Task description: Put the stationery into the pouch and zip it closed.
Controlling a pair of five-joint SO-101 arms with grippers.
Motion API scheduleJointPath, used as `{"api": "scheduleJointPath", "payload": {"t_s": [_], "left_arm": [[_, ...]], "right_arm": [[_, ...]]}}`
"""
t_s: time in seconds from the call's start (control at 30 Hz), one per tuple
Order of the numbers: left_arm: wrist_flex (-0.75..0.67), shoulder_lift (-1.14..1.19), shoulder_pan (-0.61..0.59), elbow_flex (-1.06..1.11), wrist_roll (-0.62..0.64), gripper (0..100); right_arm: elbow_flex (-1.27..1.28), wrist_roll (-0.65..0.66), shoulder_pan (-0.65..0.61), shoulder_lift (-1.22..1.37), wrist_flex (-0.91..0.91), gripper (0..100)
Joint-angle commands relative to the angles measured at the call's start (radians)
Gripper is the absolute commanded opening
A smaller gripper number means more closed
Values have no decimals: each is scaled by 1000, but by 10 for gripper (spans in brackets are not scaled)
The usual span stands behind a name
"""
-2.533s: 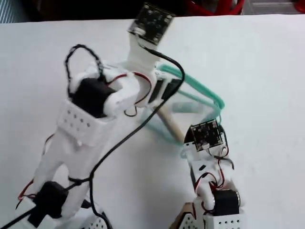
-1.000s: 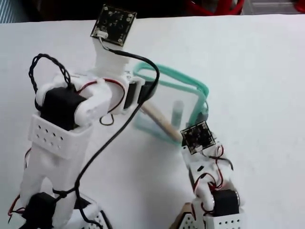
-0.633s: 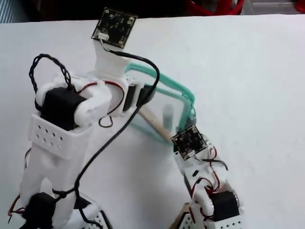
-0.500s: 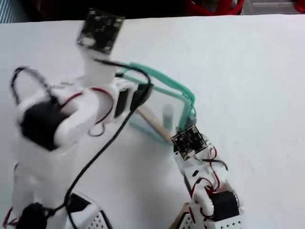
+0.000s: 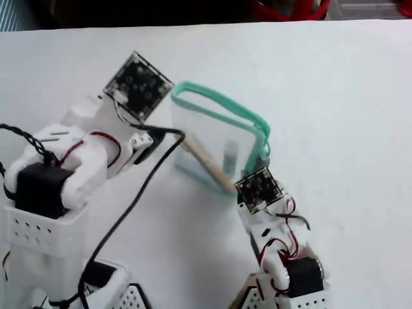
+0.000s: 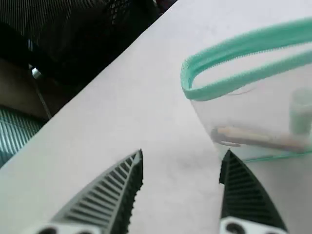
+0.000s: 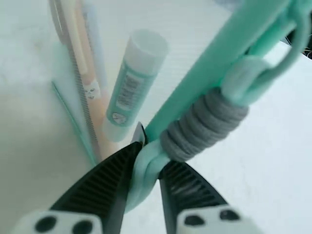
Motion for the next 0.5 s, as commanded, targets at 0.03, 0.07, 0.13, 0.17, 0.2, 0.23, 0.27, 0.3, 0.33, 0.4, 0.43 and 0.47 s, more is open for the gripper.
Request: {"api": "scheduleJointPath", "payload": {"t_s": [0.03, 0.07, 0.13, 0.17, 0.2, 0.23, 0.27, 0.3, 0.33, 0.4, 0.43, 0.47], "left_arm": [[-462, -82, -143, 253, -26, 252], [-592, -81, -180, 328, 0, 252], [-850, -65, -213, 508, 121, 252], [-984, -53, -214, 601, 186, 252], [-1114, -38, -214, 683, 250, 252], [-1250, -22, -214, 758, 307, 251], [-1372, -4, -213, 815, 361, 249], [-1470, 15, -213, 853, 404, 236], [-1539, 35, -213, 873, 440, 216], [-1577, 71, -211, 864, 503, 186], [-1576, 91, -206, 852, 531, 183], [-1570, 110, -193, 845, 569, 186]], "right_arm": [[-32, 9, 8, -4, -1, 19], [-32, 9, 5, -4, -1, 19], [-32, 9, 4, -4, -1, 19], [-32, 9, 2, -4, -2, 19], [-32, 9, 2, -4, -8, 19], [-31, 9, 2, -4, -12, 19], [-31, 9, 2, -4, -13, 19], [-31, 9, 2, -4, -13, 19], [-31, 9, 2, -4, -10, 19], [-31, 9, 2, -4, -8, 19], [-31, 9, 2, -4, -8, 19], [-31, 9, 2, -4, -8, 19]]}}
